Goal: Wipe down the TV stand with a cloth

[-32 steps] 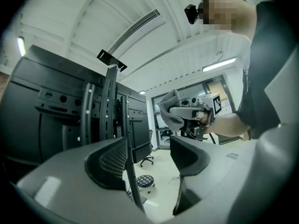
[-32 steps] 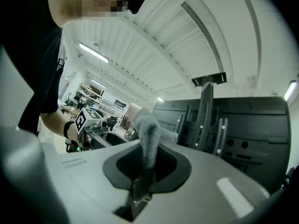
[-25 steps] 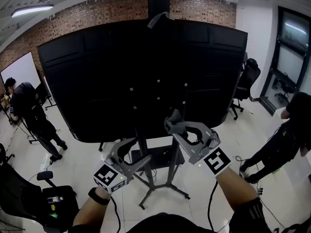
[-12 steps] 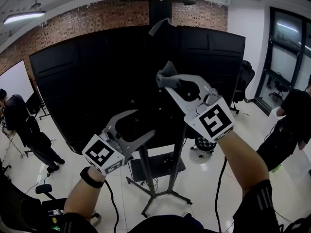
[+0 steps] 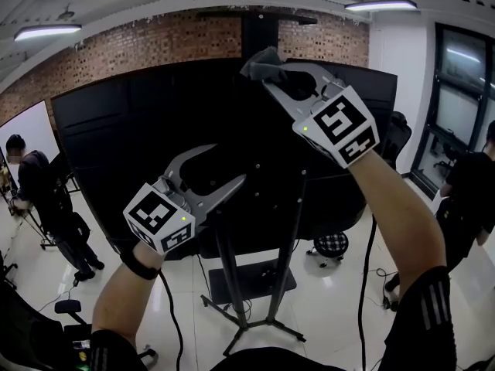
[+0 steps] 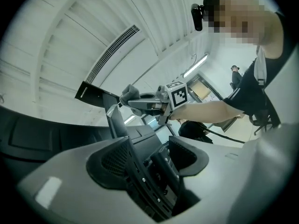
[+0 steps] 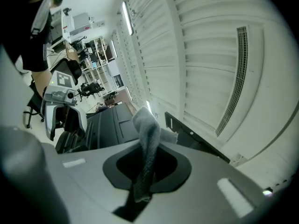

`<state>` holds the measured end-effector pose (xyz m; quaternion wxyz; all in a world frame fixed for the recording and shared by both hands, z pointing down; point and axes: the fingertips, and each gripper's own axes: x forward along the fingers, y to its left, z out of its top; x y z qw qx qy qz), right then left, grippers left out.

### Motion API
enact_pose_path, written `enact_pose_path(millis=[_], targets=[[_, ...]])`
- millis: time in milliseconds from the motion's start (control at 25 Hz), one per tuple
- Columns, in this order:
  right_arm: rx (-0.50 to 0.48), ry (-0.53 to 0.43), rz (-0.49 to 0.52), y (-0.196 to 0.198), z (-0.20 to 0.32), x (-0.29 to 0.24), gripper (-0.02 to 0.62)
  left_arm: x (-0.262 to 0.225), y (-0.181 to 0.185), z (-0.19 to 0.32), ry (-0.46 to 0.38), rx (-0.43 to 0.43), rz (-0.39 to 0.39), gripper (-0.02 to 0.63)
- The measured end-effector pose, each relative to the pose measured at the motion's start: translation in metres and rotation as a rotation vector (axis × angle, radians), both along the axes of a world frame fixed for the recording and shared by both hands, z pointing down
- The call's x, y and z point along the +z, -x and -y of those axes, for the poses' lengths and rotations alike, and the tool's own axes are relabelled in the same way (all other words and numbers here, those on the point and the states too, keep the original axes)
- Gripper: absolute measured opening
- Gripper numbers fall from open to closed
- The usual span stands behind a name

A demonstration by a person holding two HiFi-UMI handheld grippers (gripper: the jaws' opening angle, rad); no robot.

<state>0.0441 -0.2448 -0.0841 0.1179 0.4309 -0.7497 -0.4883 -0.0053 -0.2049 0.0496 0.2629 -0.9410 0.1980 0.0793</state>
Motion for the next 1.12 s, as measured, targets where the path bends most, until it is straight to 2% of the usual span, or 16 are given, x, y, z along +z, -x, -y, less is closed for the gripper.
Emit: enact_pose_path(millis=[160, 320, 480, 680, 960, 1120], targets=[[0.010, -0.009, 0.012, -0.001, 0.021, -0.039, 0.023, -0.023, -0.004, 0.012, 0.020, -0.015, -0.021, 0.289], [0.042, -0.033, -0.002, 0.003, 0.040, -0.074, 0.023, -0.036, -0.012, 0.024, -0.003, -0.025, -0.017, 0.288], [0.074, -0.020, -0.009, -0.001, 0.060, -0.089, 0.023, -0.044, -0.020, 0.035, -0.006, -0.052, -0.005, 0.288], [0.064, -0.017, -0.007, 0.004, 0.069, -0.083, 0.023, -0.039, -0.012, 0.043, 0.017, -0.067, -0.024, 0.285], [0.072, -0.029, -0.083, 0.007, 0.069, -0.048, 0.023, -0.018, -0.010, 0.052, 0.060, -0.066, -0.043, 0.281], [0.088, -0.027, -0.131, 0.007, 0.069, -0.019, 0.023, -0.012, -0.007, 0.049, 0.055, -0.062, -0.053, 0.270]])
